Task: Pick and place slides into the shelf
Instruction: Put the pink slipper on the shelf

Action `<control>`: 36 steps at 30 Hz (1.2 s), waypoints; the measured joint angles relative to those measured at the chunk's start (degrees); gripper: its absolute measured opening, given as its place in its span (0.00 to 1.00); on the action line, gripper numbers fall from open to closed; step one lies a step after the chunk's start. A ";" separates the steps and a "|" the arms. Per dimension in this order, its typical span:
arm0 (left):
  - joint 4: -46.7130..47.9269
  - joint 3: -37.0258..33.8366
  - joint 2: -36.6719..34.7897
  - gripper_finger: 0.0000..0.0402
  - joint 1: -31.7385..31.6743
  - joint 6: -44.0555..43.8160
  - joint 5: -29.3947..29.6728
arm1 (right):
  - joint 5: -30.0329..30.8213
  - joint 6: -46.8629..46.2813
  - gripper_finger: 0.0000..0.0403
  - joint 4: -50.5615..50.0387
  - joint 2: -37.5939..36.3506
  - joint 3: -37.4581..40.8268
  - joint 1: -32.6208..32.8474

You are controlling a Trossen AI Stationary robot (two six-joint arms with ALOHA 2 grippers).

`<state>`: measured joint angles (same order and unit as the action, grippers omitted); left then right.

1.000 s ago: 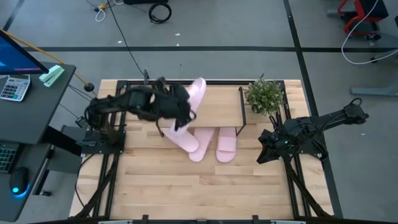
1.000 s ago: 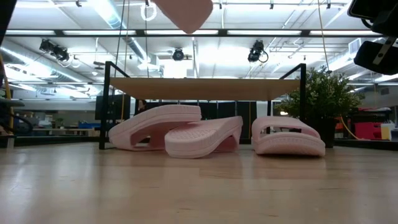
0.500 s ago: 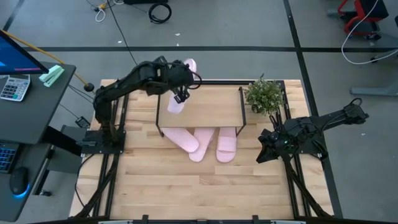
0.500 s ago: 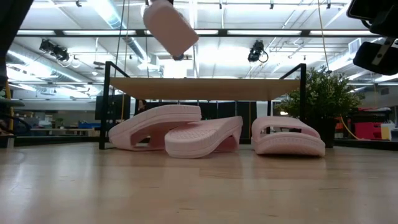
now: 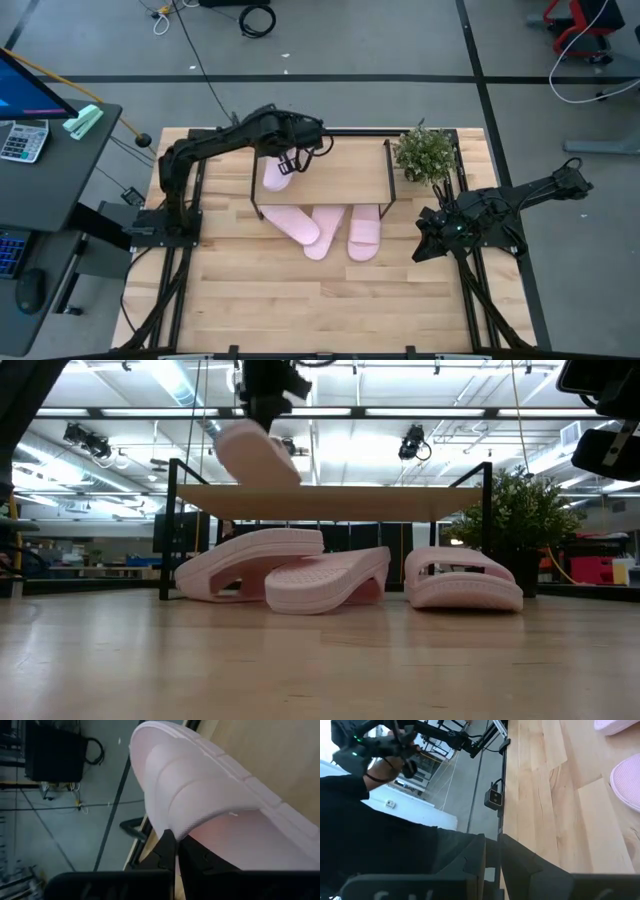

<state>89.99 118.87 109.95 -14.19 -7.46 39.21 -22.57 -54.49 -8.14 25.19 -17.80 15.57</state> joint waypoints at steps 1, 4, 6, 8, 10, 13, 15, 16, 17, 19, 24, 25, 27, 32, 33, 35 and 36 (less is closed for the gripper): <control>0.00 -1.02 -0.01 0.02 -0.13 0.39 0.05 | 0.00 -0.14 0.16 0.00 0.00 0.00 0.00; 0.00 -3.93 0.00 0.02 -0.16 0.33 0.01 | 0.08 -1.04 0.16 0.00 0.00 0.00 -0.02; 0.05 -4.98 -0.02 0.02 -0.16 -0.04 0.01 | 0.09 -1.06 0.16 0.00 0.00 0.00 -0.02; -0.01 -5.05 -0.01 0.02 -0.16 -0.07 0.00 | 0.09 -1.10 0.16 0.00 0.00 0.00 -0.02; 0.02 -5.03 -0.02 0.02 -0.16 -0.11 0.19 | 0.09 -1.10 0.16 0.00 0.00 0.00 -0.02; -0.01 -5.03 -0.02 0.02 -0.16 -0.24 0.16 | 0.09 -1.79 0.16 0.00 0.00 0.00 -0.02; 0.01 -5.03 -0.02 0.02 -0.16 -0.22 0.17 | 0.09 -2.00 0.16 0.00 0.02 0.00 -0.02; -0.01 -5.03 -0.02 0.02 -0.13 0.17 0.16 | 0.09 -2.02 0.16 0.00 0.00 0.00 -0.02; 0.00 -5.03 -0.02 0.02 -0.03 0.48 0.16 | 0.09 -2.03 0.16 0.00 0.00 0.00 -0.02; 0.02 -5.03 -0.03 0.02 0.06 0.92 0.19 | 0.09 -2.02 0.16 0.00 0.00 0.00 -0.02; 0.01 -5.03 -0.03 0.02 0.08 2.17 0.16 | 0.09 -2.02 0.16 0.00 0.02 0.00 -0.02; 0.01 -5.03 -0.02 0.02 0.08 2.52 0.16 | 0.09 -2.02 0.16 0.00 0.01 0.00 -0.02; 0.01 -5.03 -0.04 0.02 0.24 3.39 0.18 | 0.09 -2.00 0.16 0.00 0.01 0.00 -0.02; 0.01 -5.03 -0.04 0.02 0.25 3.65 0.19 | 0.17 -2.00 0.16 0.00 0.02 0.00 -0.02; 0.01 -5.03 -0.04 0.02 0.27 3.63 0.16 | 0.42 -2.00 0.16 0.00 0.02 0.00 -0.02; 0.02 -5.03 -0.04 0.02 0.25 3.67 0.16 | 0.93 -1.97 0.16 -0.01 0.01 0.00 -0.02; 0.03 -5.03 -0.04 0.02 0.25 3.67 0.17 | 1.16 -1.97 0.16 -0.01 0.02 0.00 -0.02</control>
<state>90.02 113.84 109.91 -13.93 -3.79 39.38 -21.41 -56.47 -8.15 25.21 -17.80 15.55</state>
